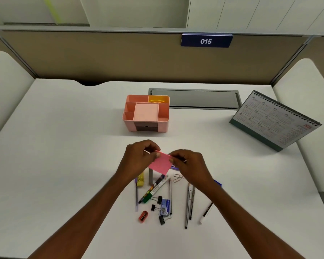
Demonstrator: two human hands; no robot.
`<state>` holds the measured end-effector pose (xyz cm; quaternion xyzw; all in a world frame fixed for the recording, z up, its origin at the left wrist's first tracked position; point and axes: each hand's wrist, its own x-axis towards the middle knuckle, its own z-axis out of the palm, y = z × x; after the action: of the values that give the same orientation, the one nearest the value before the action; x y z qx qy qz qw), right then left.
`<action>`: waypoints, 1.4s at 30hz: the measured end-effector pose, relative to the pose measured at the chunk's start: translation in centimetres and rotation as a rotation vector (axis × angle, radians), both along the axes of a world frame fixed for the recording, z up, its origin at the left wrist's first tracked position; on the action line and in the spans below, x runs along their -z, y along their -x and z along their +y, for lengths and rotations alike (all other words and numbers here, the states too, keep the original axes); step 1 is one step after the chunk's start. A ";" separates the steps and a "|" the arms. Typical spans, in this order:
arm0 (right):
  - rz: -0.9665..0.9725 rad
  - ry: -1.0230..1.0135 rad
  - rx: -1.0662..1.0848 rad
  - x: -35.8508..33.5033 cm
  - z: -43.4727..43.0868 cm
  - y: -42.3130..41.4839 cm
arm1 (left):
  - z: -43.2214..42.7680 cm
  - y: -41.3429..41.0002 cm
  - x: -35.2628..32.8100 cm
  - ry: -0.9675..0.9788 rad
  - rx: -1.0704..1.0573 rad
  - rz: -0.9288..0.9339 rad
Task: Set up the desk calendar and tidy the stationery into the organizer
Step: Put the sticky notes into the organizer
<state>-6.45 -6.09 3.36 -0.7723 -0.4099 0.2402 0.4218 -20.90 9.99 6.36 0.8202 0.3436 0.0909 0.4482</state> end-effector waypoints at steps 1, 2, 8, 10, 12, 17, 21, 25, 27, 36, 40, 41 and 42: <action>-0.052 -0.025 -0.003 -0.7 0.6 -0.6 | 0.3 -0.4 -0.6 -0.023 -0.012 -0.022; -0.110 -0.047 -0.007 -1.5 1.2 -1.3 | 0.6 -1.0 -1.2 -0.058 -0.029 -0.046; -0.394 -0.210 0.012 -5.1 5.9 -5.7 | 4.0 -4.2 -3.7 -0.379 -0.122 -0.220; -0.434 -0.238 0.041 -5.8 7.6 -7.0 | 5.3 -5.3 -4.3 -0.448 -0.136 -0.269; -0.470 -0.265 0.049 -6.3 9.3 -8.1 | 6.6 -6.5 -4.6 -0.502 -0.156 -0.302; -0.495 -0.291 0.077 -6.9 13.3 -10.4 | 9.9 -9.2 -5.0 -0.554 -0.204 -0.360; -0.532 -0.269 0.095 -7.0 15.7 -12.0 | 12.0 -11.3 -5.2 -0.557 -0.228 -0.367; -0.550 -0.236 0.113 -6.5 17.7 -13.2 | 13.9 -12.9 -4.7 -0.574 -0.227 -0.339; -0.564 -0.220 0.129 -6.2 18.4 -13.6 | 14.5 -13.5 -4.3 -0.572 -0.230 -0.310; -0.640 -0.084 0.136 -3.0 20.5 -15.0 | 16.0 -14.8 -1.5 -0.564 -0.202 -0.075; -0.685 -0.046 0.090 -1.6 20.7 -15.2 | 16.4 -15.3 -0.4 -0.549 -0.184 0.033; -0.692 -0.034 0.073 -1.2 20.7 -15.1 | 16.5 -15.3 -0.2 -0.545 -0.177 0.051; -0.699 -0.023 0.057 -0.8 20.7 -15.1 | 16.6 -15.4 0.0 -0.542 -0.171 0.067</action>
<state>8.64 14.66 4.20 -0.8141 -0.5106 -0.0551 0.2712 -5.49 26.56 6.32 0.8808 0.3892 0.1899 0.1917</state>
